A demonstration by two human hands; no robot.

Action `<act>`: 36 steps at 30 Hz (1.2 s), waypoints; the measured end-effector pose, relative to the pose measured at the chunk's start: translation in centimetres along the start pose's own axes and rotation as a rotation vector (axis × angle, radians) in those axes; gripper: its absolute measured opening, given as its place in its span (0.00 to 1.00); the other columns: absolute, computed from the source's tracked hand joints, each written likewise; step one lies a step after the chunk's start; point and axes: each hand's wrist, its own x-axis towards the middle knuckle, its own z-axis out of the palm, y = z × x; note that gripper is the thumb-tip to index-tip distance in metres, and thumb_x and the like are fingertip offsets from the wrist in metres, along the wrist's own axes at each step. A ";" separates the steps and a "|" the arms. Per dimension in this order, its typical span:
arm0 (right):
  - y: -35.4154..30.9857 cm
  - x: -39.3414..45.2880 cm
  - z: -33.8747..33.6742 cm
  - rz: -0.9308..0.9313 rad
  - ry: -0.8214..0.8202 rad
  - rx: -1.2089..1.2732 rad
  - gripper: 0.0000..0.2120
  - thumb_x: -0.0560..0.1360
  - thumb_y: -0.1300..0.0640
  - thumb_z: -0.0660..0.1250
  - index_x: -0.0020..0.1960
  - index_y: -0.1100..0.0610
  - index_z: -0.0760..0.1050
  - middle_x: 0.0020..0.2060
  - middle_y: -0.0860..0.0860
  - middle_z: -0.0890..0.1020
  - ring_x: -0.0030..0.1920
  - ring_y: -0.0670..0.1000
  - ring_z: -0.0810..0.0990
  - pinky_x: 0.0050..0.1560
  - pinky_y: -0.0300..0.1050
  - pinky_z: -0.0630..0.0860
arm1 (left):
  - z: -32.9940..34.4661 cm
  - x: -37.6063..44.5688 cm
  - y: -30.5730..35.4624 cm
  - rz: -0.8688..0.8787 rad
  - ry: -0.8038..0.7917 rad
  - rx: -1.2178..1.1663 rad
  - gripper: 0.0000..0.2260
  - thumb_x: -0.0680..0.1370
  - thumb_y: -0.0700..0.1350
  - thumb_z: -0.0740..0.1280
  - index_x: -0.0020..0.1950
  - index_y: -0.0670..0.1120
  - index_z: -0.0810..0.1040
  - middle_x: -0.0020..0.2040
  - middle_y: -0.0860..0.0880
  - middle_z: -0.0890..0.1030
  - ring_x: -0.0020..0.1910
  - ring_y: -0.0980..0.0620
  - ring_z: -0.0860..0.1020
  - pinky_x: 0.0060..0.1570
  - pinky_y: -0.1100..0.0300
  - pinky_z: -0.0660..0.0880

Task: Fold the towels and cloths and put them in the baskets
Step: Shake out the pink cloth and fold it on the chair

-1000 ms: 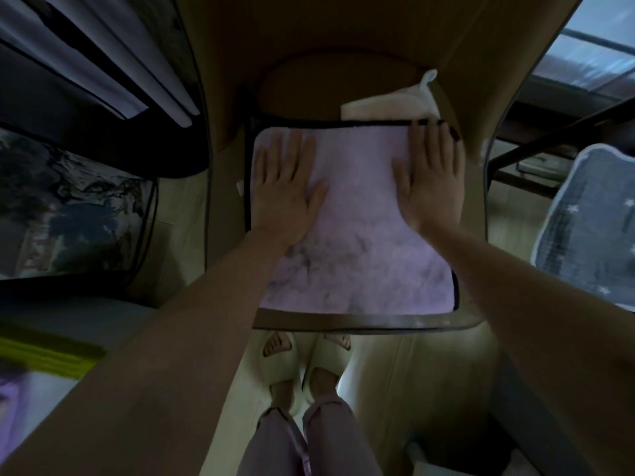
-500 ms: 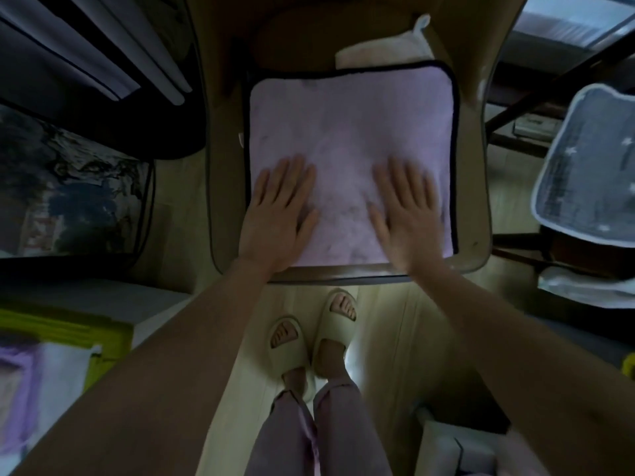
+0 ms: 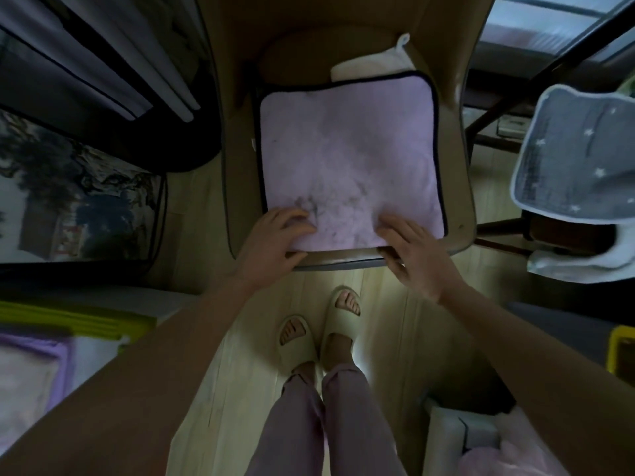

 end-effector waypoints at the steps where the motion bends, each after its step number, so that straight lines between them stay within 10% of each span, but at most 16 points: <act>1: 0.3 0.2 -0.1 -0.011 0.008 -0.009 0.15 0.76 0.57 0.63 0.60 0.62 0.75 0.62 0.59 0.75 0.60 0.59 0.76 0.53 0.52 0.76 | 0.0 0.2 -0.1 0.004 0.019 -0.019 0.19 0.68 0.44 0.74 0.58 0.47 0.80 0.61 0.45 0.76 0.60 0.47 0.70 0.62 0.57 0.65; 15: 0.5 2.4 -1.8 0.282 0.068 0.200 0.07 0.74 0.64 0.65 0.51 0.59 0.79 0.45 0.53 0.82 0.43 0.54 0.79 0.43 0.47 0.73 | -1.8 0.9 0.6 -0.191 0.036 -0.205 0.13 0.78 0.47 0.63 0.58 0.44 0.81 0.50 0.45 0.83 0.48 0.48 0.79 0.48 0.55 0.75; 21: 0.6 3.8 -5.5 0.443 -0.023 0.413 0.02 0.76 0.59 0.67 0.47 0.56 0.78 0.38 0.47 0.79 0.39 0.48 0.77 0.38 0.40 0.70 | -5.1 1.9 1.4 -0.321 -0.134 -0.332 0.10 0.80 0.43 0.65 0.58 0.42 0.80 0.48 0.51 0.79 0.45 0.55 0.76 0.38 0.71 0.66; 25: 0.3 4.2 -8.3 0.429 -0.162 0.458 0.03 0.74 0.61 0.68 0.42 0.55 0.77 0.33 0.44 0.76 0.35 0.43 0.75 0.38 0.41 0.70 | -7.1 1.2 1.6 -0.355 -0.253 -0.362 0.04 0.78 0.45 0.67 0.44 0.48 0.81 0.36 0.53 0.78 0.33 0.63 0.73 0.35 0.64 0.67; 36: 1.9 13.3 -11.0 0.308 0.054 0.226 0.04 0.76 0.62 0.62 0.51 0.59 0.73 0.39 0.56 0.80 0.37 0.58 0.76 0.36 0.50 0.73 | -10.9 9.0 1.5 -0.527 0.149 -0.357 0.08 0.79 0.41 0.64 0.54 0.40 0.80 0.49 0.48 0.80 0.45 0.52 0.77 0.39 0.73 0.70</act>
